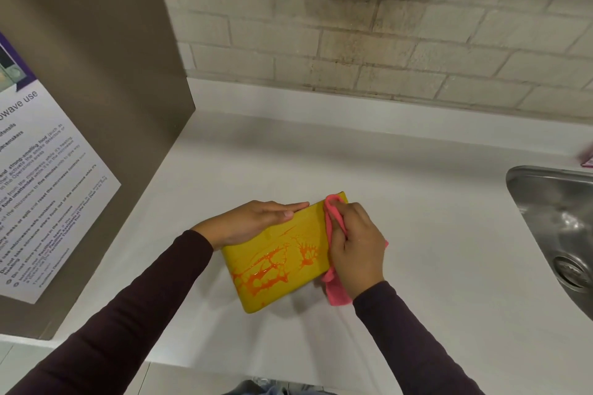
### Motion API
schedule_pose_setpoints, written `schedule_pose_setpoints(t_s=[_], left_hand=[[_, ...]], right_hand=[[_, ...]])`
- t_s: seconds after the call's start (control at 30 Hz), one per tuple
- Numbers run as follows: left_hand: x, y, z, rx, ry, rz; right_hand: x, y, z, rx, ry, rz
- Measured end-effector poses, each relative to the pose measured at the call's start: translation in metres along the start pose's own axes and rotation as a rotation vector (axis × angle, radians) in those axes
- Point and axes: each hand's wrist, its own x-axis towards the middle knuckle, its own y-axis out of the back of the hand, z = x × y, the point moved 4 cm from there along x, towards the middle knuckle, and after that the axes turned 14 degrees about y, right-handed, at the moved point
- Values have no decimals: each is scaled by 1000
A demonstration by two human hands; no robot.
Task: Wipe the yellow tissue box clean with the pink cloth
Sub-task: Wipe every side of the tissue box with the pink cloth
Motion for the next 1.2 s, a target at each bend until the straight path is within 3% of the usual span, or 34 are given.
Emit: schedule_pose_setpoints(t_s=[0.17, 0.37, 0.6, 0.83, 1.03, 1.2], left_hand=[[1, 2, 0, -16, -11, 7], [1, -3, 3, -56, -28, -11], [0, -3, 3, -73, -23, -8], [-1, -5, 4, -104, -30, -2], [-2, -8, 7, -118, -51, 7], [-1, -8, 4, -90, -49, 13]], right_hand=[[-15, 6, 3, -102, 178, -124], [1, 5, 6, -63, -35, 17], [-12, 7, -7, -77, 212, -177], [0, 0, -1, -13, -19, -38], [-15, 3, -11, -40, 203, -167], [-11, 11, 3, -5, -52, 6]])
